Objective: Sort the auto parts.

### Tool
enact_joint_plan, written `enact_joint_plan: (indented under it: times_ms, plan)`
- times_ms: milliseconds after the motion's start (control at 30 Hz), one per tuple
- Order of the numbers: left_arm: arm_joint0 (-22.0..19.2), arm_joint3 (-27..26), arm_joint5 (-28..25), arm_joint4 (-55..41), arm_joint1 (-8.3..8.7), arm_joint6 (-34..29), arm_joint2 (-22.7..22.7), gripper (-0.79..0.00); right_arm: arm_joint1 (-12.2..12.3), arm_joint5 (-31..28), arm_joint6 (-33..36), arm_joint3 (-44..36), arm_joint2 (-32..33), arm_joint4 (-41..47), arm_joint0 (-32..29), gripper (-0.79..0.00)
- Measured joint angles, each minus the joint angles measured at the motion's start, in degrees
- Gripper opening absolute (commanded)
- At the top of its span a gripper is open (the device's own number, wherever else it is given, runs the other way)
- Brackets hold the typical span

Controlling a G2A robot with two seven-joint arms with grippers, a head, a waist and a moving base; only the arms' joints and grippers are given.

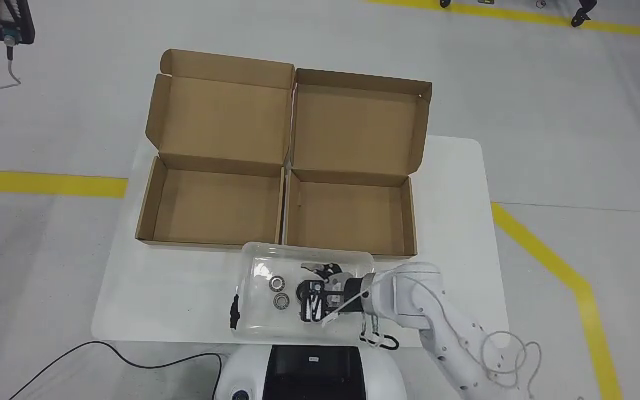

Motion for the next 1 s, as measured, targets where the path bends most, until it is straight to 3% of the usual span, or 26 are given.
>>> enact_joint_plan:
  times_ms: [400, 767, 867, 1000]
  plan:
    - [0.0, 0.0, 0.0, 0.0, 0.0, 0.0, 0.0, 0.0, 0.15, 1.9, 5.2, 3.05, -3.24, 2.59, 1.91, -0.16]
    - [0.0, 0.0, 0.0, 0.0, 0.0, 0.0, 0.0, 0.0, -0.62, 5.46, 4.02, 8.42, -7.97, 0.44, 5.74, -0.197]
    - [0.0, 0.0, 0.0, 0.0, 0.0, 0.0, 0.0, 0.0, -0.69, 5.93, 3.53, 9.17, -8.71, 0.1, 6.24, -0.256]
    - [0.0, 0.0, 0.0, 0.0, 0.0, 0.0, 0.0, 0.0, -0.75, 6.16, 3.1, 9.9, -9.53, 0.19, 6.88, -0.449]
